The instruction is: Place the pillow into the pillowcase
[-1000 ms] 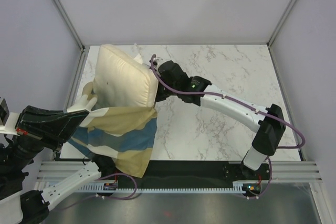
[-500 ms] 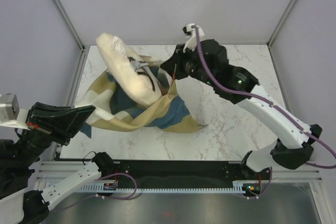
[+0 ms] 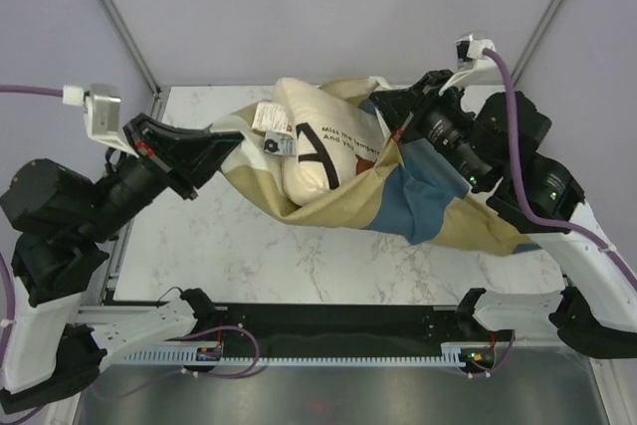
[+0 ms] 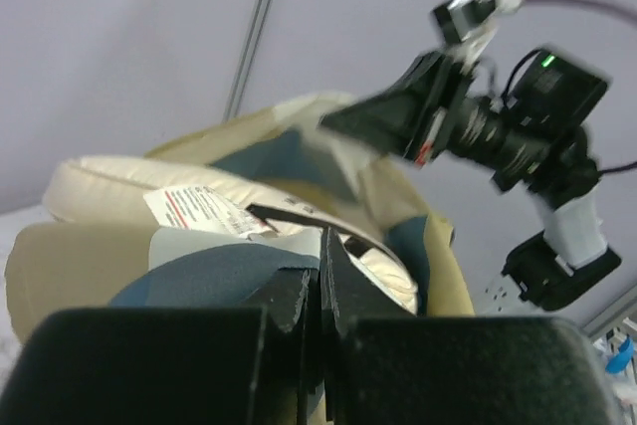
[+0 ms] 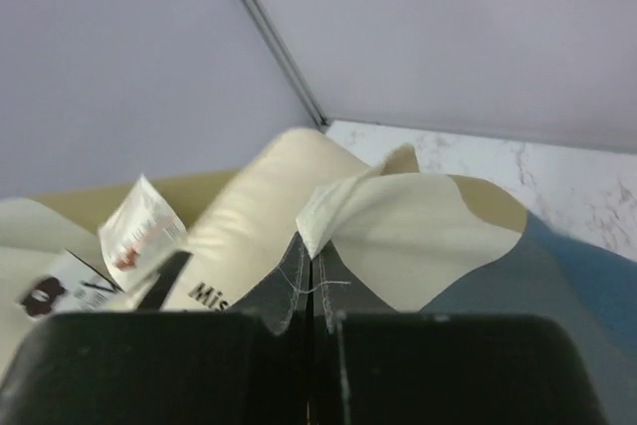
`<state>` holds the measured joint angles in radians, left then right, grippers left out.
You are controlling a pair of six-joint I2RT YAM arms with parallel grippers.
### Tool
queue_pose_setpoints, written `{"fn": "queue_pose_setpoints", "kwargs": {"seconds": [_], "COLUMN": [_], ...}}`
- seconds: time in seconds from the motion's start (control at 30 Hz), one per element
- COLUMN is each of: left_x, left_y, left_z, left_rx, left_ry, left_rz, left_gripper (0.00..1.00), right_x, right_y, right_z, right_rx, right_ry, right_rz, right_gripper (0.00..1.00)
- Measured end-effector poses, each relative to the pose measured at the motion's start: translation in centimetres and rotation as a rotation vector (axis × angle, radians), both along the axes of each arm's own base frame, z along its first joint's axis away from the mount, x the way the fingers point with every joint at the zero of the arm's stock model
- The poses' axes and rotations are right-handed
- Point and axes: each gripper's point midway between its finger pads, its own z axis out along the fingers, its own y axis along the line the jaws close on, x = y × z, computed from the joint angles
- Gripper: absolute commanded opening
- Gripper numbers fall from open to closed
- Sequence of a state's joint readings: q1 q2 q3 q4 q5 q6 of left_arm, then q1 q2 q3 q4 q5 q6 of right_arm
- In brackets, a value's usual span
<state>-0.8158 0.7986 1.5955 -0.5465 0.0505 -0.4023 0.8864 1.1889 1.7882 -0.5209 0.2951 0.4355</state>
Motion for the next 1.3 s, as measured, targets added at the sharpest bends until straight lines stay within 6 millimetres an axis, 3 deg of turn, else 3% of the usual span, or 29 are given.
{"fn": "queue_pose_setpoints", "kwargs": {"seconds": [0.17, 0.33, 0.47, 0.6, 0.7, 0.8, 0.9, 0.97, 1.0, 1.07, 1.17, 1.2, 1.3], "left_x": [-1.8, -4.5, -5.2, -3.6, -0.8, 3.0, 7.4, 9.9, 11.0, 12.5, 13.9, 14.2, 13.7], "left_y": [0.9, 2.6, 3.9, 3.6, 1.6, -1.7, -4.8, -6.2, -6.4, -6.4, -5.3, -4.7, -1.9], "left_z": [7.4, 9.0, 7.3, 5.1, 3.5, 1.5, -2.5, -6.7, -9.2, -14.3, -22.7, -25.9, -35.9], "left_rx": [-0.095, -0.139, -0.149, -0.117, -0.066, 0.008, 0.113, 0.202, 0.254, 0.346, 0.475, 0.508, 0.623], "left_ry": [-0.125, -0.194, -0.203, -0.162, -0.104, -0.048, 0.02, 0.079, 0.115, 0.184, 0.301, 0.349, 0.536], "left_rz": [-0.037, -0.077, -0.057, -0.004, 0.031, 0.056, 0.114, 0.159, 0.19, 0.254, 0.351, 0.383, 0.462], "left_gripper": [0.02, 0.02, 0.02, 0.02, 0.02, 0.02, 0.02, 0.02, 0.02, 0.02, 0.02, 0.02, 0.02], "right_x": [2.2, 3.3, 2.6, 3.3, 4.4, 5.1, 5.0, 4.6, 4.4, 3.9, 3.3, 3.1, 2.1], "right_y": [1.9, 3.9, 3.4, 1.0, -1.6, -3.5, -4.5, -4.7, -4.7, -4.7, -3.9, -3.3, -2.1], "right_z": [-6.0, -8.6, -6.6, -3.0, 1.0, 3.9, 4.6, 3.1, 1.4, -3.2, -12.8, -16.3, -26.5], "right_rx": [-0.114, -0.182, -0.174, -0.157, -0.151, -0.14, -0.132, -0.142, -0.151, -0.184, -0.227, -0.235, -0.318], "right_ry": [0.094, 0.147, 0.122, 0.046, -0.043, -0.11, -0.139, -0.134, -0.122, -0.078, 0.035, 0.078, 0.232], "right_rz": [-0.029, -0.017, -0.017, -0.117, -0.243, -0.332, -0.358, -0.347, -0.338, -0.31, -0.255, -0.227, -0.153], "right_gripper": [0.0, 0.0, 0.0, 0.0, 0.0, 0.0, 0.0, 0.0, 0.0, 0.01, 0.29, 0.52, 0.66]}}
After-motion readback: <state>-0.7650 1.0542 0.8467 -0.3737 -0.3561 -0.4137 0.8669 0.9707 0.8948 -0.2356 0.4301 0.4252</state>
